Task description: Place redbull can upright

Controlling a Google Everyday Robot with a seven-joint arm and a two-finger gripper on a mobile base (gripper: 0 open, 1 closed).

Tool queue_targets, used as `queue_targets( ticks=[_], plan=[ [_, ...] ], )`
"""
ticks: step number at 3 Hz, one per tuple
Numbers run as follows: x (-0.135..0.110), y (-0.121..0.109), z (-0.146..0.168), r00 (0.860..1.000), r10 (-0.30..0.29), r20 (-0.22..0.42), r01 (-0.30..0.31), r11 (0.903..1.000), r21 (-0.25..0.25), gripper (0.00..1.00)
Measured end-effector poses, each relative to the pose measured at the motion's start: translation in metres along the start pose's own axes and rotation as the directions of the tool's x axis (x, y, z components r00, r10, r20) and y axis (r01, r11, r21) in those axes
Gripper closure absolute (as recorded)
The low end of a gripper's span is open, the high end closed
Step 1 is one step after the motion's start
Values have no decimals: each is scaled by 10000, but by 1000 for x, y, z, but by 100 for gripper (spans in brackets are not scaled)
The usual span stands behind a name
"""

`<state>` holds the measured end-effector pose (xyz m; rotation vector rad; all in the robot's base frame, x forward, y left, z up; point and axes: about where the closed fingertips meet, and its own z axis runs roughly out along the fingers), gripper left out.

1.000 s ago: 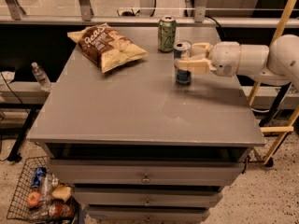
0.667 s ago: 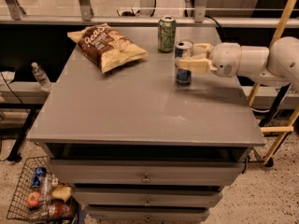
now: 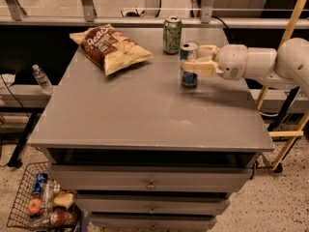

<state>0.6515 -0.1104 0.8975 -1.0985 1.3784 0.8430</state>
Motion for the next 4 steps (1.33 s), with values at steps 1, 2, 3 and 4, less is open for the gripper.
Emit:
queue_targets(
  ticks=[1, 2, 3, 4],
  plan=[
    [0, 0, 0, 10000, 0, 1, 0, 10000, -4, 35],
    [-1, 1, 3, 10000, -3, 8, 4, 10000, -56, 12],
    [-2, 2, 4, 9999, -101, -81, 101, 9999, -13, 0],
    [-13, 2, -22, 9980, -501, -393, 524, 9969, 586, 0]
  ],
)
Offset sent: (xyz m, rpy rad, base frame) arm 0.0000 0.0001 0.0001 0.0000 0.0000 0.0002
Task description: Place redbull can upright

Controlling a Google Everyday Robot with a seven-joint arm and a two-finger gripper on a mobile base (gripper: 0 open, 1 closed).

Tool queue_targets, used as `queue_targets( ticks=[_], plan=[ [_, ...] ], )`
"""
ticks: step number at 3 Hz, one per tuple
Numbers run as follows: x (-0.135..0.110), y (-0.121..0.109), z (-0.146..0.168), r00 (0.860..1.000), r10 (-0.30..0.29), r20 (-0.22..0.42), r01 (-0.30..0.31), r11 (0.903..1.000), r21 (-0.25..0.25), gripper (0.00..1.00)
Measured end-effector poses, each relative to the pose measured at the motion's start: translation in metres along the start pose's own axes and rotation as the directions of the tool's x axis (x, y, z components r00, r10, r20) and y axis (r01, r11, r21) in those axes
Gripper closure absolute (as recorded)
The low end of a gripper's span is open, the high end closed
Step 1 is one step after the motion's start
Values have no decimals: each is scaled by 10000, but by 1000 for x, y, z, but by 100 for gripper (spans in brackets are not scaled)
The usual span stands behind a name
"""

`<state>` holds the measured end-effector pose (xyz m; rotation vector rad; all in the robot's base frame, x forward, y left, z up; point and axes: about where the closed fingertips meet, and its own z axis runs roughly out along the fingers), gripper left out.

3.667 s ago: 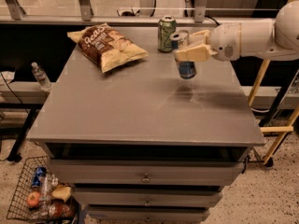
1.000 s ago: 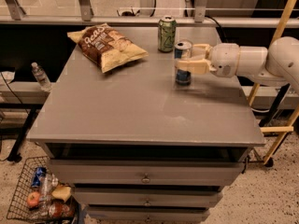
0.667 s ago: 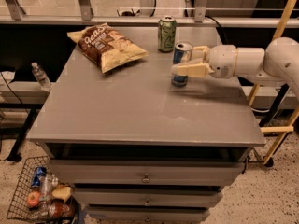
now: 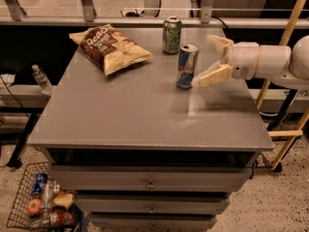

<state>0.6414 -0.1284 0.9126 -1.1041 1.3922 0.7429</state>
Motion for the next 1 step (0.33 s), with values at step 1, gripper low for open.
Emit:
queue_targets(
  ticks=[1],
  plan=[
    [-18, 2, -49, 9945, -579, -877, 655, 9942, 855, 0]
  ],
)
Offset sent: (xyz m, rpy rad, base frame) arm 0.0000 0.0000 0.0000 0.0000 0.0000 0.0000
